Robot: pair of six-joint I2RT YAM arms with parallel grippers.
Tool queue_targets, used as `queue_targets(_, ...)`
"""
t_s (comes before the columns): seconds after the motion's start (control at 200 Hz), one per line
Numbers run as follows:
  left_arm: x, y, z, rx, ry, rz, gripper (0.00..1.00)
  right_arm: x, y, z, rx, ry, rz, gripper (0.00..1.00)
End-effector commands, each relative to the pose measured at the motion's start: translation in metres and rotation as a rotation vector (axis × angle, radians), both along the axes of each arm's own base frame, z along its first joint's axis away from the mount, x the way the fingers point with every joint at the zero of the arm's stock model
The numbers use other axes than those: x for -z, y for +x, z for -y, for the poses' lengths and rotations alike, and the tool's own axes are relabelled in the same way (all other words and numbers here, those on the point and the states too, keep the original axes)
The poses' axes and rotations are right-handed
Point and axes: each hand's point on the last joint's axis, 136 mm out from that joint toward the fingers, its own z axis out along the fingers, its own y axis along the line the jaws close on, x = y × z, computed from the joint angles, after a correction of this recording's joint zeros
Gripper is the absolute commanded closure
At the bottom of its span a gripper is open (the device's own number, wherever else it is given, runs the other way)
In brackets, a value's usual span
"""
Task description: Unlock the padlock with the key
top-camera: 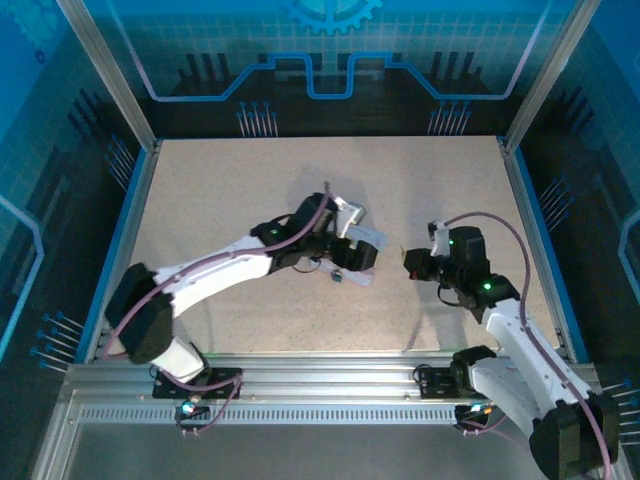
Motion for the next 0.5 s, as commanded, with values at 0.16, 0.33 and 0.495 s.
queue_targets(0.16, -0.005, -0.003, -0.062, -0.137, -0.099, 0.114, 0.07, -0.011, 0.030, -0.076, -0.172, 0.147, 0.059, 1.00)
queue_targets(0.33, 0.021, -0.014, -0.074, -0.129, -0.089, 0.159, 0.05, 0.003, 0.050, -0.100, -0.193, 0.126, 0.021, 1.00)
queue_targets(0.495, 0.045, -0.020, -0.075, -0.108, -0.117, 0.194, 0.03, 0.016, 0.063, -0.109, -0.200, 0.124, -0.007, 1.00)
